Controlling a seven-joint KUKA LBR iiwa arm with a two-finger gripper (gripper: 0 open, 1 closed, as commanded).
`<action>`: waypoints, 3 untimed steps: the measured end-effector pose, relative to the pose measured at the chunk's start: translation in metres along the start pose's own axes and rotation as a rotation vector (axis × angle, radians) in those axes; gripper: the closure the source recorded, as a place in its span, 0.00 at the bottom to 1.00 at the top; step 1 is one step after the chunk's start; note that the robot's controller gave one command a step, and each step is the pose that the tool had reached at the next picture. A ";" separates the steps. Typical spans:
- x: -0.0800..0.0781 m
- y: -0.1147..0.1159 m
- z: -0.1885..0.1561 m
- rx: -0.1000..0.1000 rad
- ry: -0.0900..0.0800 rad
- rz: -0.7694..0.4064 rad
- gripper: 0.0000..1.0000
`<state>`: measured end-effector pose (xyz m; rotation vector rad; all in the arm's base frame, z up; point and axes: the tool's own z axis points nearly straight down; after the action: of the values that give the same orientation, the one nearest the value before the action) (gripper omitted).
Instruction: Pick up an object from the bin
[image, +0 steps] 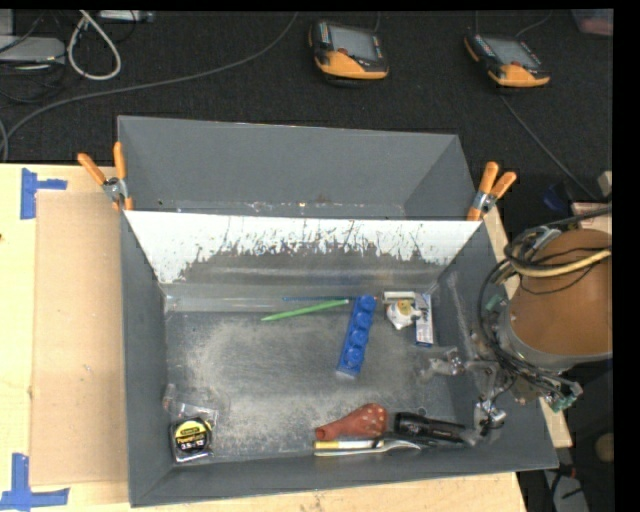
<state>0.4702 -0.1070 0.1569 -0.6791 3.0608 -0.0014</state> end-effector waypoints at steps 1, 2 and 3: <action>-0.002 0.008 0.052 -0.008 0.013 0.247 0.00; -0.014 0.000 0.082 0.005 -0.010 -0.035 0.00; -0.011 -0.008 0.087 -0.003 0.005 0.240 1.00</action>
Offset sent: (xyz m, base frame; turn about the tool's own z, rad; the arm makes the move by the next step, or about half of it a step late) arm 0.0127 0.0051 -0.0869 -0.0388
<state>0.4842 -0.1100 0.0697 -0.3082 3.1255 0.0024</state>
